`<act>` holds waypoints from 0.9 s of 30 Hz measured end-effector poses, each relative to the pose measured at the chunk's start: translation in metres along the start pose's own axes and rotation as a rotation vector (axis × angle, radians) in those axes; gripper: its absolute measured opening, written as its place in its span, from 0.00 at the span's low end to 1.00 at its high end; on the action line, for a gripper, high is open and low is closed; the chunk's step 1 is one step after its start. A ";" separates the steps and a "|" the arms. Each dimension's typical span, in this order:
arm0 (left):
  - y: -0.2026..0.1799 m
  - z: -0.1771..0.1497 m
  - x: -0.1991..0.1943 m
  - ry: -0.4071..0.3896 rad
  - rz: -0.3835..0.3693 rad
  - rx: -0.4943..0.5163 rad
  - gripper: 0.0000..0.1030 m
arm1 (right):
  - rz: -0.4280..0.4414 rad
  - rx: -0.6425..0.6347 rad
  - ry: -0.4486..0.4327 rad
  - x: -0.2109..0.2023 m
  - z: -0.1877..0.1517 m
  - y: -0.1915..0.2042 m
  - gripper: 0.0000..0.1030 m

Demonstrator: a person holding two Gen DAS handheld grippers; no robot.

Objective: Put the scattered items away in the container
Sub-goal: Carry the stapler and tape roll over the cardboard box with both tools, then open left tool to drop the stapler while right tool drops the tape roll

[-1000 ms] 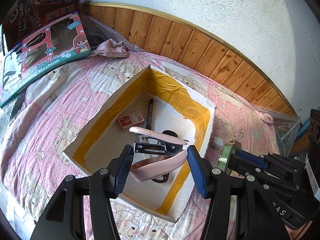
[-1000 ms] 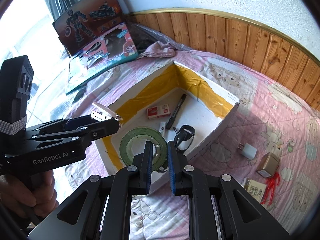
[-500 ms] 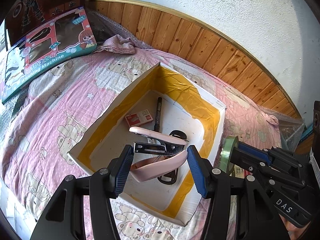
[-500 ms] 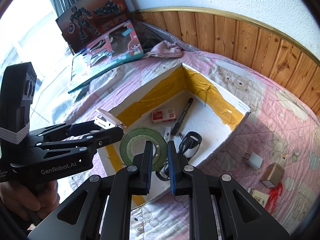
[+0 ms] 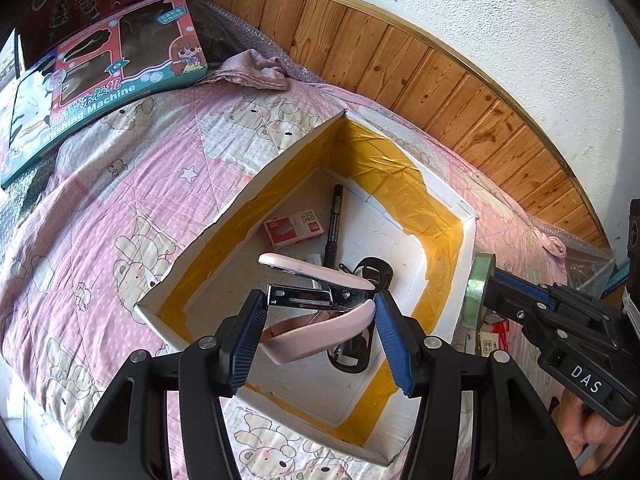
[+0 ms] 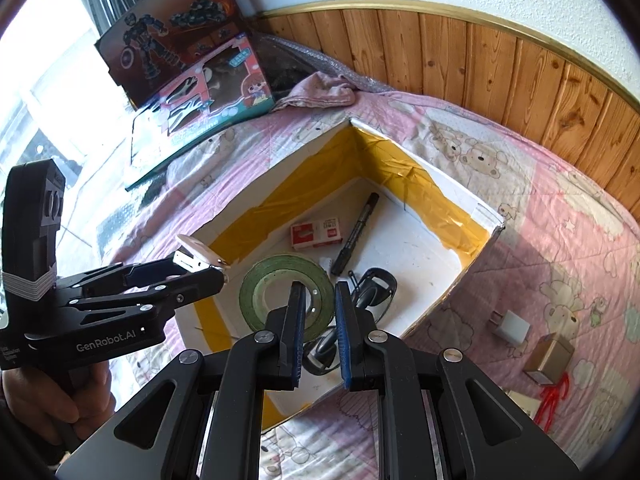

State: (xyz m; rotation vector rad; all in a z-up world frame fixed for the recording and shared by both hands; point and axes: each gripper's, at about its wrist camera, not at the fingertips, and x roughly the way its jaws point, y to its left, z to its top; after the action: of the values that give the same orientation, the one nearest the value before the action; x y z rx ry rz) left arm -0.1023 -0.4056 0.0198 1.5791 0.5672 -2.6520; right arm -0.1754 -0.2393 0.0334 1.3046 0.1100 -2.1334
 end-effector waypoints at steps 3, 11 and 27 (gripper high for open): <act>0.001 0.002 0.008 0.016 -0.004 -0.008 0.55 | -0.002 0.017 0.009 0.007 0.006 -0.009 0.14; -0.004 0.009 0.031 0.062 -0.003 0.009 0.55 | -0.015 0.043 0.041 0.029 0.026 -0.032 0.14; 0.004 0.015 0.060 0.145 0.062 0.019 0.55 | -0.060 -0.059 0.152 0.083 0.059 -0.037 0.14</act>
State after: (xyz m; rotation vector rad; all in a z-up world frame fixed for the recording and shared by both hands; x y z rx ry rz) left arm -0.1443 -0.4033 -0.0263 1.7740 0.4896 -2.5212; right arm -0.2677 -0.2703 -0.0142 1.4436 0.2762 -2.0623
